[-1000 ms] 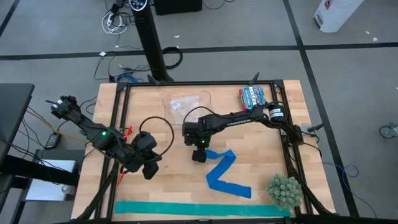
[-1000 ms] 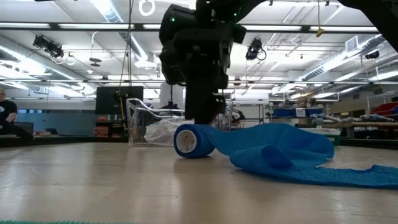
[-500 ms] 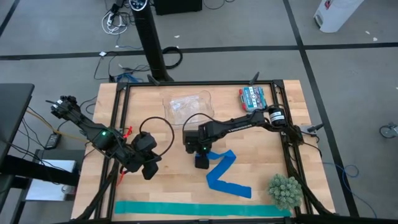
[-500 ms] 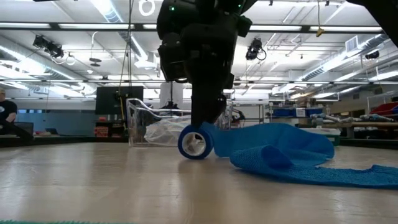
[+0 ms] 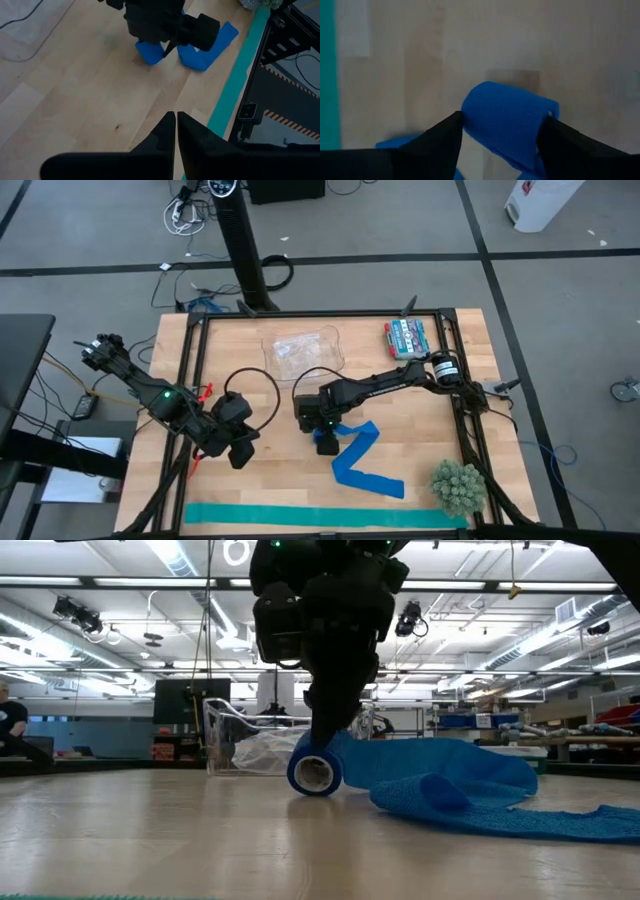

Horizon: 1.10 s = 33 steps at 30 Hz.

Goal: Roll bandage

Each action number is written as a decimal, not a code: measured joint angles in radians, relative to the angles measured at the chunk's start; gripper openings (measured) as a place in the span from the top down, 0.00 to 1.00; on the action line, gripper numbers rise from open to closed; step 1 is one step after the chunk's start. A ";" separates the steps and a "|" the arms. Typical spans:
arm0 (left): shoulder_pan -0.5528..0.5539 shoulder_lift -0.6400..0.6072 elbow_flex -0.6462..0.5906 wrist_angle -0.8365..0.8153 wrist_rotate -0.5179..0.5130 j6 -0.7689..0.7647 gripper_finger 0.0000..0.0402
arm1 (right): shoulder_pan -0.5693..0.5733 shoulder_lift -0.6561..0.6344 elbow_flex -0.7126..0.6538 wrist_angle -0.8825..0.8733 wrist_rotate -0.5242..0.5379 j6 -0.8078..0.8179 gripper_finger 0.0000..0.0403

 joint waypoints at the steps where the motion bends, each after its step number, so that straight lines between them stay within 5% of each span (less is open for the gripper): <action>1: 0.000 0.000 0.000 0.000 0.000 0.000 0.93 | 0.002 0.000 0.000 -0.001 -0.025 -0.013 0.46; 8: 0.000 0.000 0.000 -0.005 0.000 0.000 0.93 | 0.024 -0.013 0.000 -0.036 -0.080 -0.030 0.53; 26: 0.000 0.000 0.000 -0.022 0.000 0.019 0.93 | 0.035 -0.071 0.000 -0.021 -0.119 -0.141 0.51; 33: 0.000 0.000 0.000 -0.023 0.001 0.023 0.93 | 0.039 -0.084 0.000 -0.003 -0.033 -0.152 0.52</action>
